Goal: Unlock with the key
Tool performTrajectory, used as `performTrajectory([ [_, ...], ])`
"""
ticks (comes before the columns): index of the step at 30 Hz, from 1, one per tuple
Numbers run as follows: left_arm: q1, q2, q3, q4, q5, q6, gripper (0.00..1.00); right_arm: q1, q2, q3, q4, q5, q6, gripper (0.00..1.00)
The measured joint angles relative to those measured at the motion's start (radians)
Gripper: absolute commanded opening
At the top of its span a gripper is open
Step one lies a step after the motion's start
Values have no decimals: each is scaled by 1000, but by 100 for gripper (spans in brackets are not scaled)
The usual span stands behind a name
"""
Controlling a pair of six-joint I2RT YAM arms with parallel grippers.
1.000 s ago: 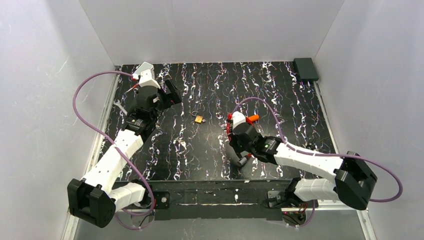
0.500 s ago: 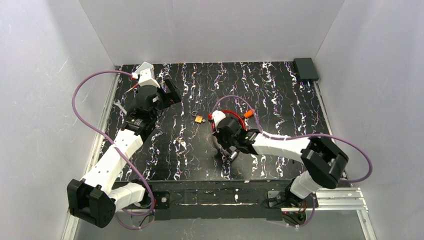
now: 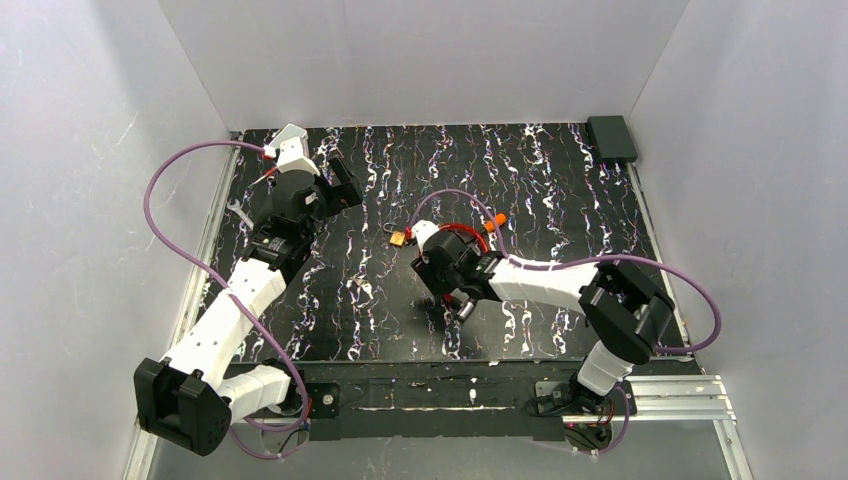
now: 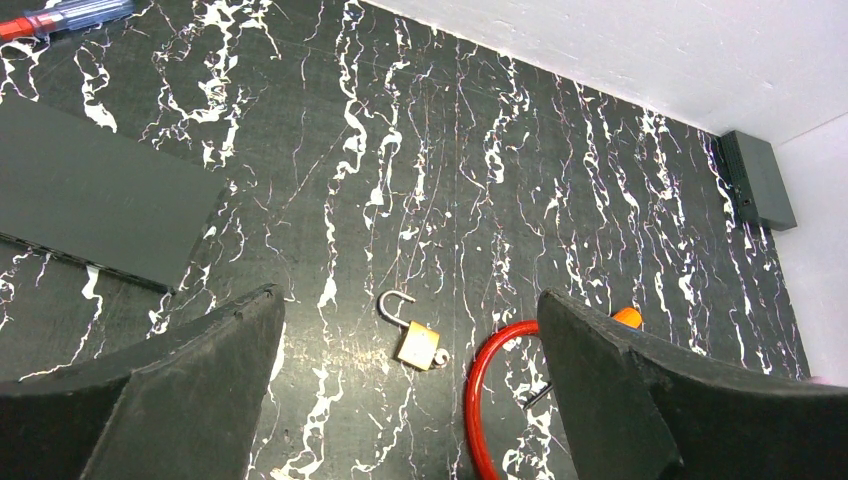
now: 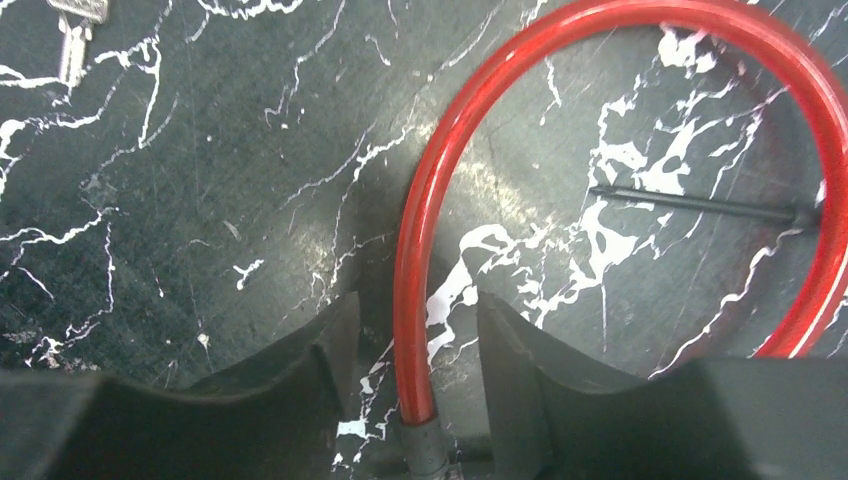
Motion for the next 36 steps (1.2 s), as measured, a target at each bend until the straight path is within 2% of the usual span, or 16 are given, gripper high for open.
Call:
performTrajectory([
  [4,0,0,0,0,0,0,95,0,0,38,-22,0,-10,65],
  [15,0,-30,9,-33,-16,31,95,56,11,111,-46,-79,-61,67],
  [22,0,-180,9,-106,-52,67,97,102,141,277,-44,-106,-71,66],
  [28,0,-317,4,-189,-93,164,96,138,288,415,-53,-111,-58,65],
  [36,0,-436,-124,-221,-164,239,96,169,439,554,-87,-93,-24,59],
])
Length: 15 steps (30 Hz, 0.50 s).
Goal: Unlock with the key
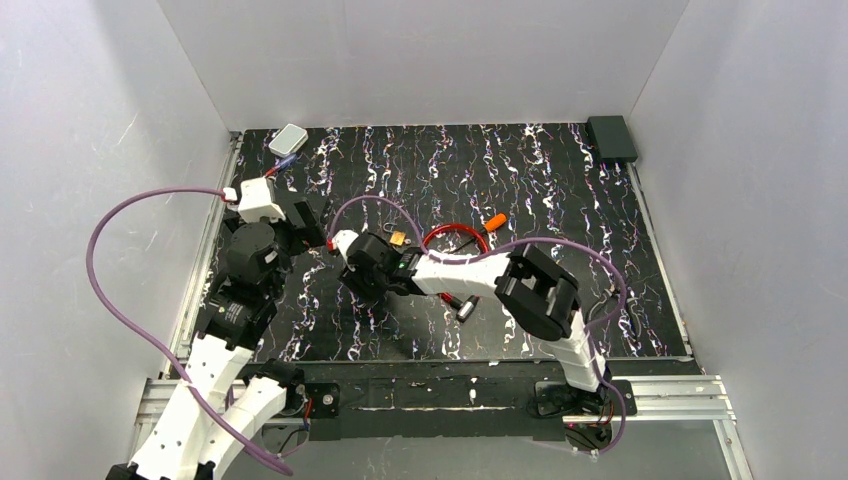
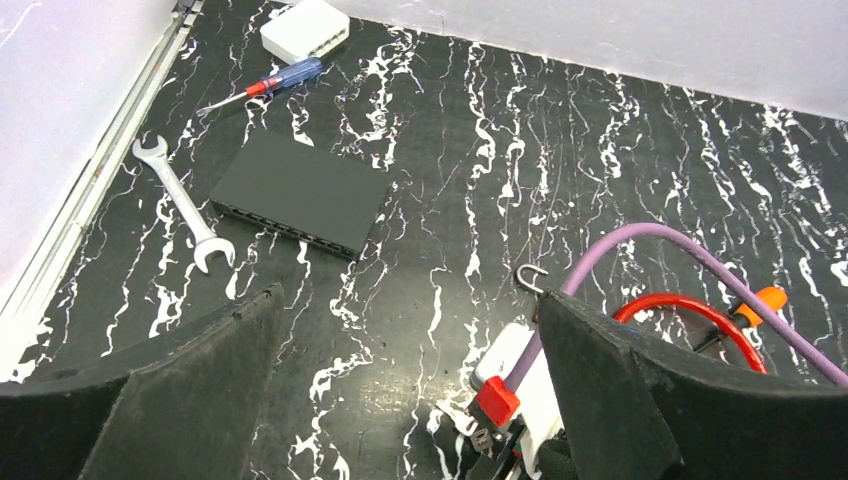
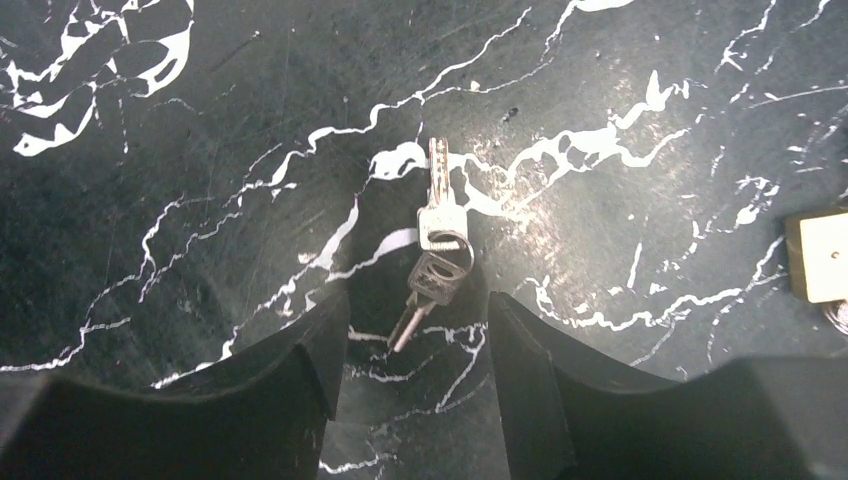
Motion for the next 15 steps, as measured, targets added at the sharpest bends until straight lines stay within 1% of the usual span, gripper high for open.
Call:
performTrajectory([
  [6,0,24,-2,-11,4,17,95,6,71,62,-20,9,10,54],
  [11,0,14,-2,-14,7,24,95,7,83,76,-20,24,22,47],
  [14,0,10,-2,-14,7,25,95,9,85,78,-18,28,23,40],
  [15,0,10,-2,-14,7,25,95,10,86,78,-16,29,23,35],
])
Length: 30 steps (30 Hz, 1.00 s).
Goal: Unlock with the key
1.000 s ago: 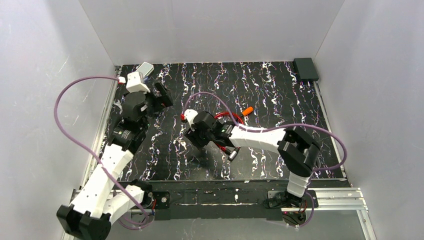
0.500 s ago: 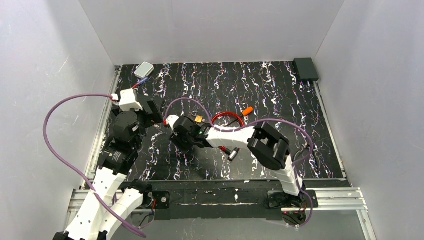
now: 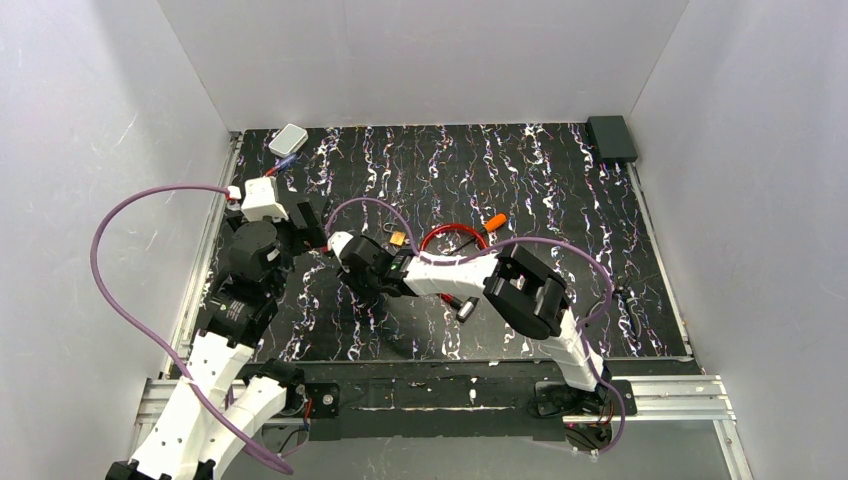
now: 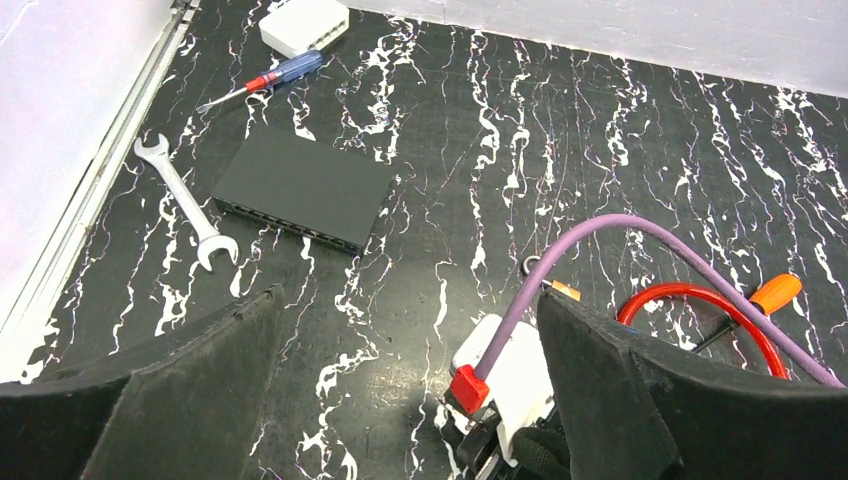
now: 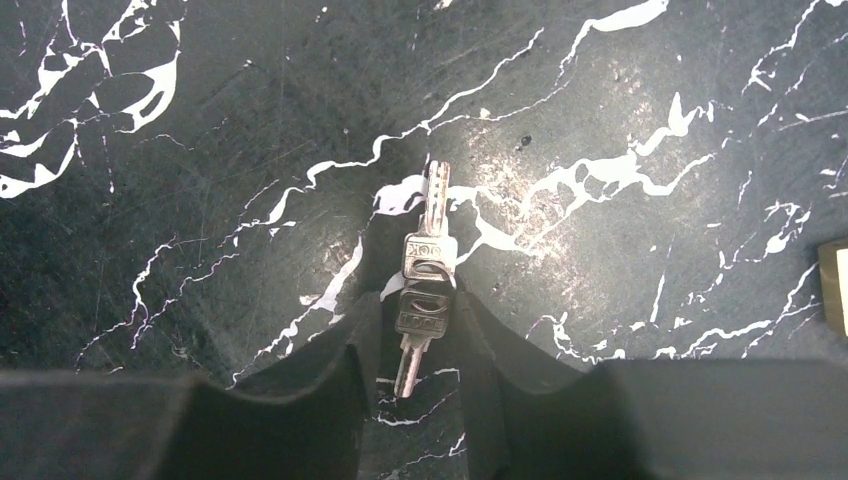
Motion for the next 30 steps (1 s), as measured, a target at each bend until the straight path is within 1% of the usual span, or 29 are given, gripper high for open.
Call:
performTrajectory([
  [3,0,0,0,-2,1,0,95,4,3,0,9,2,0,20],
  [6,0,0,0,-3,2,0,95,5,7,1,22,14,-3,1],
  [12,0,0,0,-3,5,3,95,5,8,2,75,20,-4,1],
  [19,0,0,0,-3,13,1,94,3,-66,-128,114,35,4,1],
  [22,0,0,0,-11,28,-14,92,3,-111,-189,114,43,14,1],
  [25,0,2,0,-45,66,-47,91,2,-145,-237,120,48,27,1],
  [30,0,-4,-2,-116,174,-132,88,2,-208,-318,114,56,51,1],
])
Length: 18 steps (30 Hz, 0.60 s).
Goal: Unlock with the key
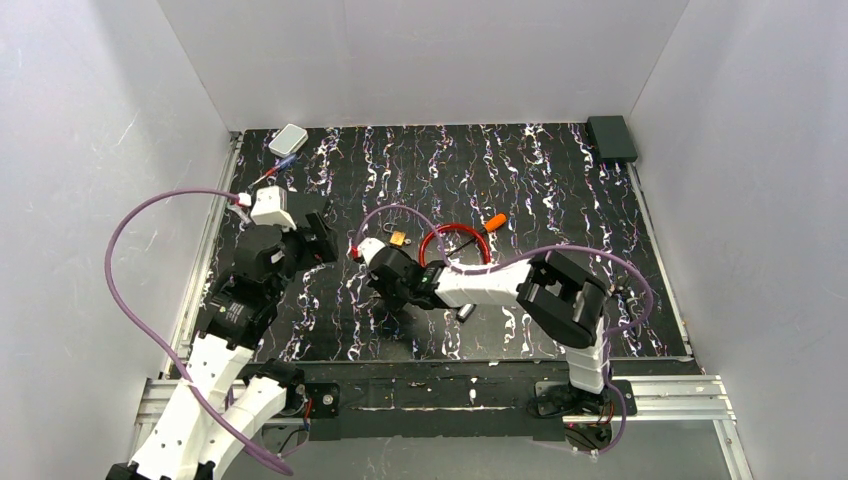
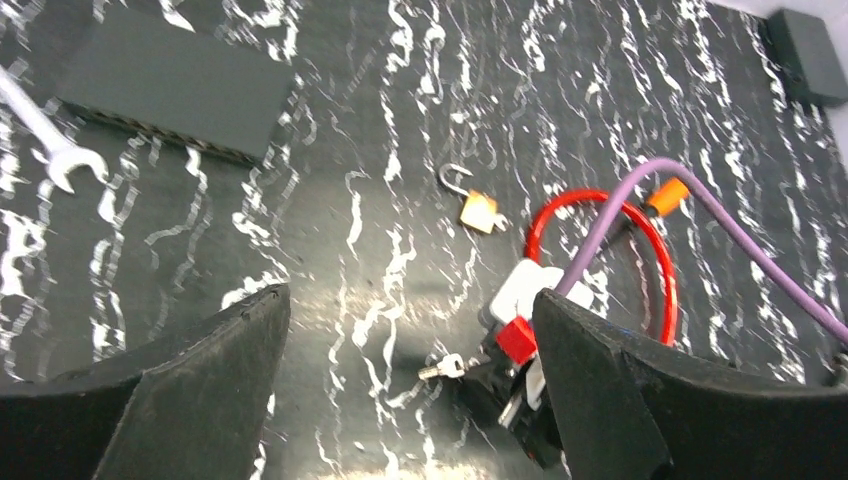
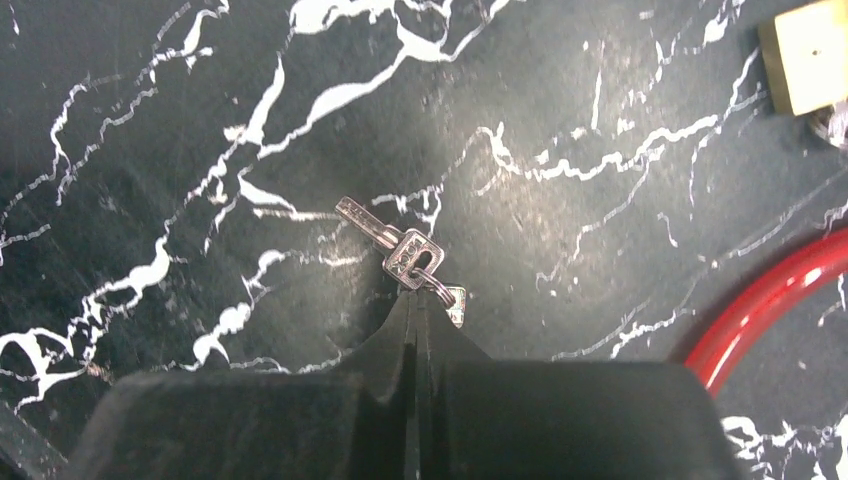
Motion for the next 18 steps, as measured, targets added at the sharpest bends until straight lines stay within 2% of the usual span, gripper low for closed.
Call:
performTrajectory([
  [5,0,-32,-34,-75,102,-163,82,0,-56,-67,-13,3,33,1],
  [10,0,-38,-136,-113,219,-420,77,0,-104,-127,-15,18,90,1],
  [14,0,16,-261,-73,345,-629,73,0,-134,-161,-23,26,152,1],
  [18,0,111,-343,-19,423,-769,68,-1,-146,-182,-15,27,221,1],
])
